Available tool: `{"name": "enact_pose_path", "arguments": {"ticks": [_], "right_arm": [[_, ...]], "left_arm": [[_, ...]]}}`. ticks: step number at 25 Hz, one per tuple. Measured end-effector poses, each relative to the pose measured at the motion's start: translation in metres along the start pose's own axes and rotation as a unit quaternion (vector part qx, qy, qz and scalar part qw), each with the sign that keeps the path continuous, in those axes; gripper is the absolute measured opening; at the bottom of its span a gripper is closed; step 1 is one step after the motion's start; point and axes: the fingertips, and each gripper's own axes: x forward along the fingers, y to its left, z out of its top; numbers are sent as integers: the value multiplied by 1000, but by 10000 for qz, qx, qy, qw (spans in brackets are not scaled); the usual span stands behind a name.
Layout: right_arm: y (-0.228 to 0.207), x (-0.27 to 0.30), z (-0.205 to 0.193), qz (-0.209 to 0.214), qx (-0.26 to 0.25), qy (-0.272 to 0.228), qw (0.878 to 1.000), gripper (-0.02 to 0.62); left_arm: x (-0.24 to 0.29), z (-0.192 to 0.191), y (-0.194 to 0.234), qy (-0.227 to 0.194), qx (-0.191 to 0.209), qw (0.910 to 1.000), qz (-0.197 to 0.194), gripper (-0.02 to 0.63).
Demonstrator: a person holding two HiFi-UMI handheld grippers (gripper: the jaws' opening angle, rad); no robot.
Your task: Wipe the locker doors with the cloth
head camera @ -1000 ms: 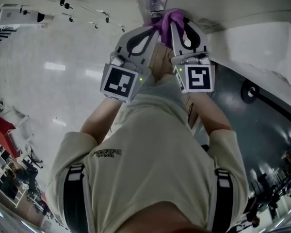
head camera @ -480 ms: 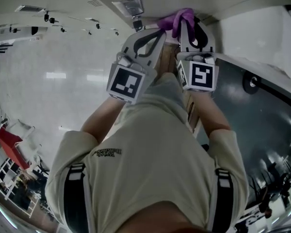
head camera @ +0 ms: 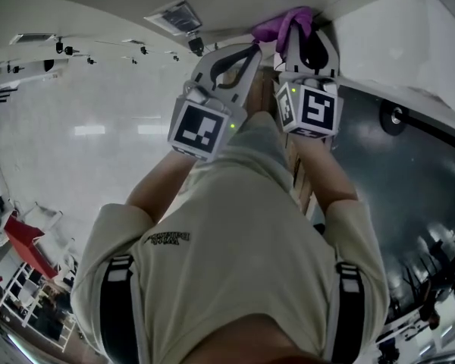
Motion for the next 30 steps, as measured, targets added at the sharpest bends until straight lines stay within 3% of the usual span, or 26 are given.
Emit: {"name": "enact_pose_path", "arguments": {"ticks": [5,14,30], "right_arm": [[-1,0,0,43,-21,10,10000,54],[5,-10,15,282,-23,48,9996,54],[24,-50,127,806,-127,-360,9960,54]], "left_arm": [[0,4,3,-90,144,9999,-23,2],[-12,18,1,-38,13,9999,140,2],[-57,109,-2,-508,-41,9966,649,2]]}}
